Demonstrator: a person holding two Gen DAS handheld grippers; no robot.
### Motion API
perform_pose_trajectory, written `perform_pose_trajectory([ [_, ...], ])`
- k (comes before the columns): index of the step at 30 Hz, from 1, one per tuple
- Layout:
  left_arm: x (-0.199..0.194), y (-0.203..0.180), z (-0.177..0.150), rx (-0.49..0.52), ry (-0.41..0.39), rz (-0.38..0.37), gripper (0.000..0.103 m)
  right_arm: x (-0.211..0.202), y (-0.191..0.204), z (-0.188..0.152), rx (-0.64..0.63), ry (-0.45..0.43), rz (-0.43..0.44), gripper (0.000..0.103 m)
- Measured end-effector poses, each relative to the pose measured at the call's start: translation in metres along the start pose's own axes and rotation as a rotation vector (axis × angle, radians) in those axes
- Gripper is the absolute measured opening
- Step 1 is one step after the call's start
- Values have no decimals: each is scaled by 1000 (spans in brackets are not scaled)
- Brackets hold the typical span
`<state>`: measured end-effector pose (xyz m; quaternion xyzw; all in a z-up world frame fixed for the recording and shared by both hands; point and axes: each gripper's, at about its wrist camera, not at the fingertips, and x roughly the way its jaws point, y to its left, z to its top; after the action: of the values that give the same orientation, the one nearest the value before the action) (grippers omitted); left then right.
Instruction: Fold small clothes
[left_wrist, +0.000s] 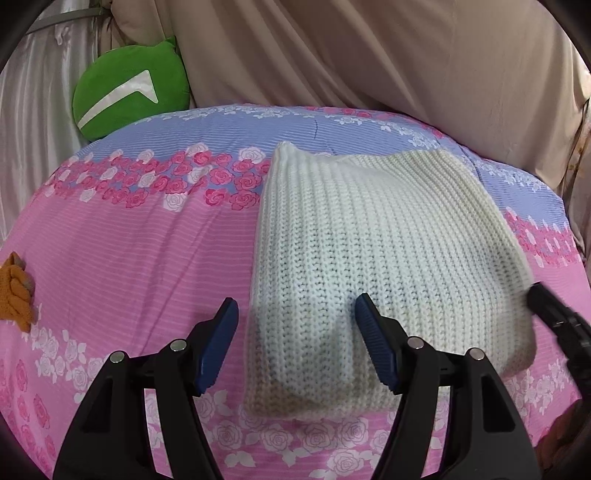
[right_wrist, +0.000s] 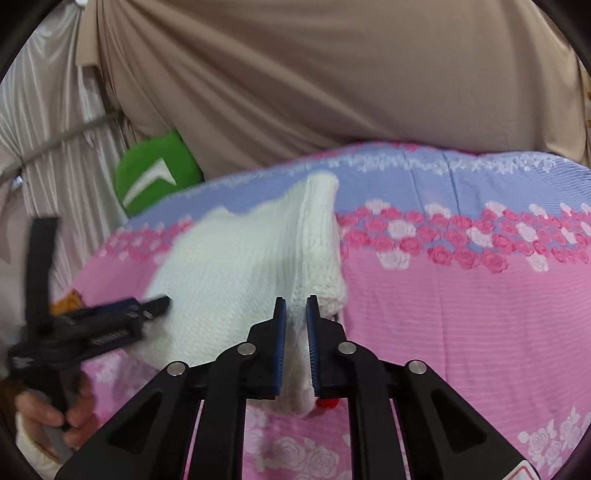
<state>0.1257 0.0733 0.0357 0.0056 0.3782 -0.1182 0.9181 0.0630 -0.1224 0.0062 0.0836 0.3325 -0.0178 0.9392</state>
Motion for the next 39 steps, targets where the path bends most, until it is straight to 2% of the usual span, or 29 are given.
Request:
perform_pose_trajectory([
  [3, -2, -3, -2, 4, 2, 4, 64, 21, -5, -9, -19, 38, -71, 10],
  [8, -5, -5, -3, 2, -1, 24, 63, -6, -4, -2, 17, -3, -15, 10],
  [12, -8, -6, -3, -1, -9, 29, 63, -20, 9, 20, -11, -52, 31, 10],
  [15, -8, -3, 2, -13, -17, 26, 63, 4, 11, 37, -20, -17, 40, 10],
  [17, -4, -2, 7, -11, -16, 36, 64, 42, 7, 38, -18, 82, 14, 7],
  [18, -2, -3, 9, -6, -13, 37, 64, 53, 4, 35, -23, 103, -5, 6],
  [20, 2, -6, 11, 5, -8, 42, 64, 47, 4, 37, -11, 77, 4, 6],
  [23, 3, -11, 10, 31, -25, 70, 64, 20, 11, 38, -17, -12, 16, 6],
  [24, 4, -11, 10, 32, -24, 70, 64, 21, 12, 36, -33, -11, -7, 6],
  [26, 7, -12, 10, 29, -20, 66, 64, 46, 9, 30, -55, 60, -57, 6],
  [27, 7, -12, 10, 26, -16, 61, 64, 50, 7, 27, -51, 63, -65, 6],
  [31, 3, -13, 9, 34, -21, 75, 63, 10, 12, 31, -26, -9, -7, 6],
  [34, -4, -13, 7, 33, -23, 72, 63, -14, 14, 21, -18, -35, 4, 7],
  [35, -7, -13, 5, 30, -23, 67, 63, -21, 13, 15, -9, -30, 13, 11],
  [39, -21, -18, -5, 48, -29, 55, 63, -33, 7, -9, 23, -8, 14, 12],
])
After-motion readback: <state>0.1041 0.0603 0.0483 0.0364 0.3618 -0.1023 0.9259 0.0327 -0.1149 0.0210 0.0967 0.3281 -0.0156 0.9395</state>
